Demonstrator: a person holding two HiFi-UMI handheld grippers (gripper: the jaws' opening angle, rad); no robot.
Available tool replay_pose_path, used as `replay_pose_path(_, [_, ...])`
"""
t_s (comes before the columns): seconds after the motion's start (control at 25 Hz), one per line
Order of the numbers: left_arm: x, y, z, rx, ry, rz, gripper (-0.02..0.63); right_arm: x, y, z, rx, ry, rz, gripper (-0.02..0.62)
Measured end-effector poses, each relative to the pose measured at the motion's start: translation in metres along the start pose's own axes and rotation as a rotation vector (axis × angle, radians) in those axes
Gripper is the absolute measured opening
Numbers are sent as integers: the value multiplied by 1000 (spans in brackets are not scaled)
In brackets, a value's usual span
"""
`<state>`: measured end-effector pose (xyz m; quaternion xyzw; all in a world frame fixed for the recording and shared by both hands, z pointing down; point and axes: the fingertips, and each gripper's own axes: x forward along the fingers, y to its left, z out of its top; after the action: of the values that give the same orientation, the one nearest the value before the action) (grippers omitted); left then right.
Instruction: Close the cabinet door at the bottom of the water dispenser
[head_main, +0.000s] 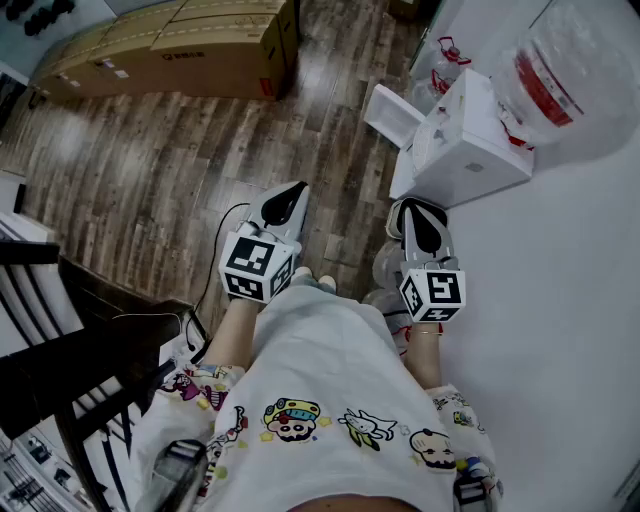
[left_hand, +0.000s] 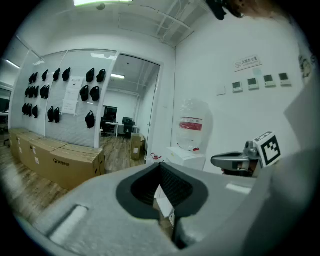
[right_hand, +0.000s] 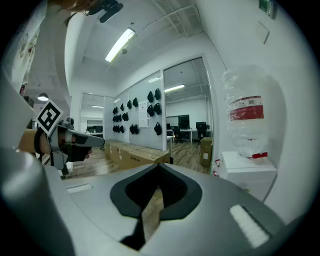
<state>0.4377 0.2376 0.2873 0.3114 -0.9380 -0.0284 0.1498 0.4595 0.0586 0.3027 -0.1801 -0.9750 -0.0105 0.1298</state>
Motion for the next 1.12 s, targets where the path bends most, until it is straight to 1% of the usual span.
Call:
replay_pose_path(0.12, [-2,-1,-4,-2,9,5,2,-4,1,-1,17,-15,5,3])
replay_pose_path(0.28, [-9,0,-3,-20,-15,29,2,-6,7,-1,23,-27,35,8])
replay_pose_path(0.56, [-9,6,-2,-36,-22,42,26,5,14,3,43,-28,92,66])
replay_pose_path(0.72, [4,16,-6,-52,-13,47,50,22,6,3,59,-26,92,84])
replay_pose_path(0.88, [27,40,-3,-52,-3,44,61,52,-3,7,79,-25,86,106])
replay_pose_path(1.12, [71,101,22,-50,-9,33,75,125,-8,28,88,-26,90,137])
